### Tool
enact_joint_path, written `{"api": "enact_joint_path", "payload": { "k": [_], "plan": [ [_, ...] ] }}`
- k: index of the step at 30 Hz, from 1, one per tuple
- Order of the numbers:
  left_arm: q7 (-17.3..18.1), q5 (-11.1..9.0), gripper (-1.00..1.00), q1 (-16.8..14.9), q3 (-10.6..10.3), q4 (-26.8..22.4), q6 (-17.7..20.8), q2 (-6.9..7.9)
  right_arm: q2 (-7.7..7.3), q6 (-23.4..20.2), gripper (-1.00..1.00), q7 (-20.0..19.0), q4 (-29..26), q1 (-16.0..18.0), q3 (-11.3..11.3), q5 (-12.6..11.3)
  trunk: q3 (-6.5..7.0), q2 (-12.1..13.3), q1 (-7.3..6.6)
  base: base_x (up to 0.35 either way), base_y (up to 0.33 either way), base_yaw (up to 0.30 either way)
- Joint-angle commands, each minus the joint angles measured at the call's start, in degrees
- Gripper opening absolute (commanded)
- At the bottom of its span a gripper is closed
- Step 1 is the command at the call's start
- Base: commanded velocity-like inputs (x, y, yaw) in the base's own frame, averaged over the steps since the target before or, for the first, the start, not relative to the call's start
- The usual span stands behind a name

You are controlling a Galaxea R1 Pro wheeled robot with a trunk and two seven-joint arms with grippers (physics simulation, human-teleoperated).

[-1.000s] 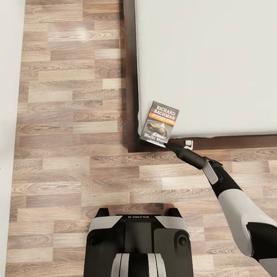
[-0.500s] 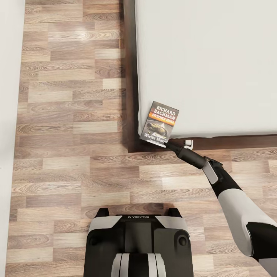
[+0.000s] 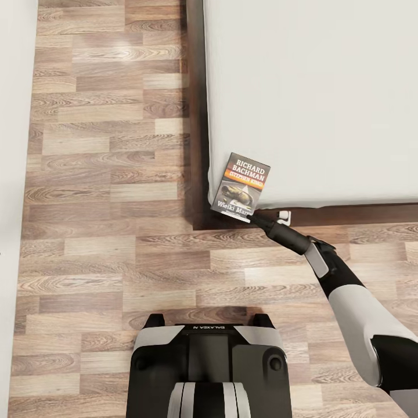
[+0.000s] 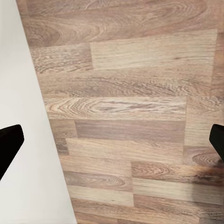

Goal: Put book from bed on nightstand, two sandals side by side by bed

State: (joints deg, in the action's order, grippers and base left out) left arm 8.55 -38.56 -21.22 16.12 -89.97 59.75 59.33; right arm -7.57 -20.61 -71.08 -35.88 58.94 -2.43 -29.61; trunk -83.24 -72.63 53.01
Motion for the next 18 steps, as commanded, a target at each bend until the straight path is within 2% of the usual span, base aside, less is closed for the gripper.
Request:
{"api": "enact_joint_path", "payload": {
  "k": [1,18],
  "plan": [
    [0.57,0.5,1.0,-0.05,0.05,0.01,0.25,0.0,0.03,-0.57,1.0,-0.12,0.02,0.02,0.01,-0.26,-0.02,-0.02,0.0,0.0,0.0,0.0],
    [0.51,0.58,1.0,-0.05,-0.03,0.05,0.25,0.0,0.22,-0.71,1.0,1.84,0.02,0.13,0.1,-0.31,-0.02,-0.02,0.0,0.0,0.0,0.0]
  ]
}}
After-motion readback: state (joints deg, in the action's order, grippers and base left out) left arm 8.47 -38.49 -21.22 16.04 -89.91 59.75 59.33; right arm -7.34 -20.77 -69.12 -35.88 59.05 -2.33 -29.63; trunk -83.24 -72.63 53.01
